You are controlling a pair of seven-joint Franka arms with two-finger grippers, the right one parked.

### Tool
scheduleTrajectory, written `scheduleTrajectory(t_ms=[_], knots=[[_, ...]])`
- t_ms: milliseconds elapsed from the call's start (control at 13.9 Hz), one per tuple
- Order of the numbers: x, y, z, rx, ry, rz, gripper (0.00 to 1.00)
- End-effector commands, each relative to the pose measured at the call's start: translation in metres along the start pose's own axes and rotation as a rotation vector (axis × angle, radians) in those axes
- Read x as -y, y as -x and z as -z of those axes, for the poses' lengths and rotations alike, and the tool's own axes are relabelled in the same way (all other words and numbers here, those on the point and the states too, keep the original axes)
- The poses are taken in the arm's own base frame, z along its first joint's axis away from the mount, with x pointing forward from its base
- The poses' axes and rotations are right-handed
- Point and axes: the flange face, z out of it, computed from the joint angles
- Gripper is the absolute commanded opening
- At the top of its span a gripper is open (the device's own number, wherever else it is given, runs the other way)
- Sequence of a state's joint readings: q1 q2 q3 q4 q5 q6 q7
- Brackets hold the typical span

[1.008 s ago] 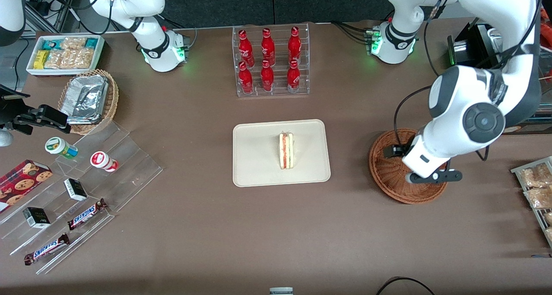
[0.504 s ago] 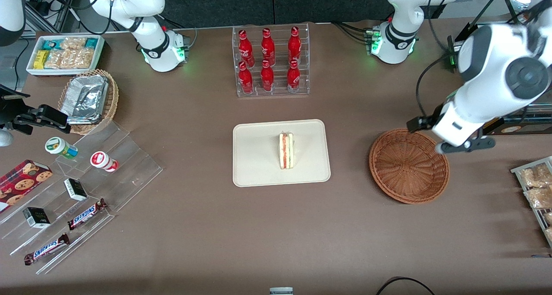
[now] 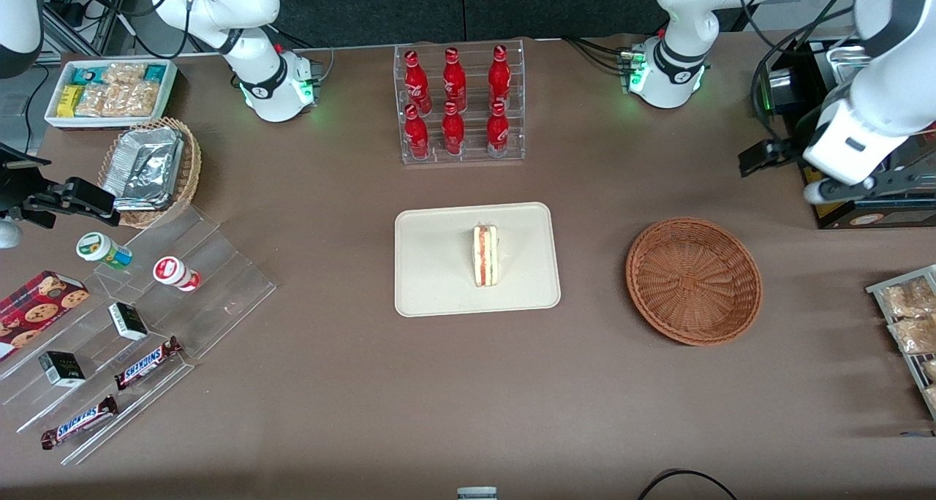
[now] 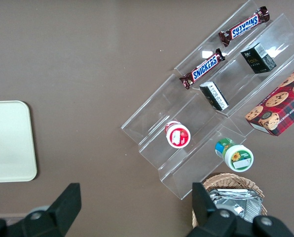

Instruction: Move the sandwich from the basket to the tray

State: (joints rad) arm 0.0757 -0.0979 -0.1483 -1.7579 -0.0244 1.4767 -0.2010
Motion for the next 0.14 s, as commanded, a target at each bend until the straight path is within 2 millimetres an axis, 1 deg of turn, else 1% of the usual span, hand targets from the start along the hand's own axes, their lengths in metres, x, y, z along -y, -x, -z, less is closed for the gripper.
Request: scheduleTrajectory(t_ms=[0, 72], knots=[[0.0182, 0.0025, 0.0131, 0.006, 0.014, -0.027, 1.0], [0.027, 0.0014, 0.0141, 0.003, 0.019, -0.017, 1.0]])
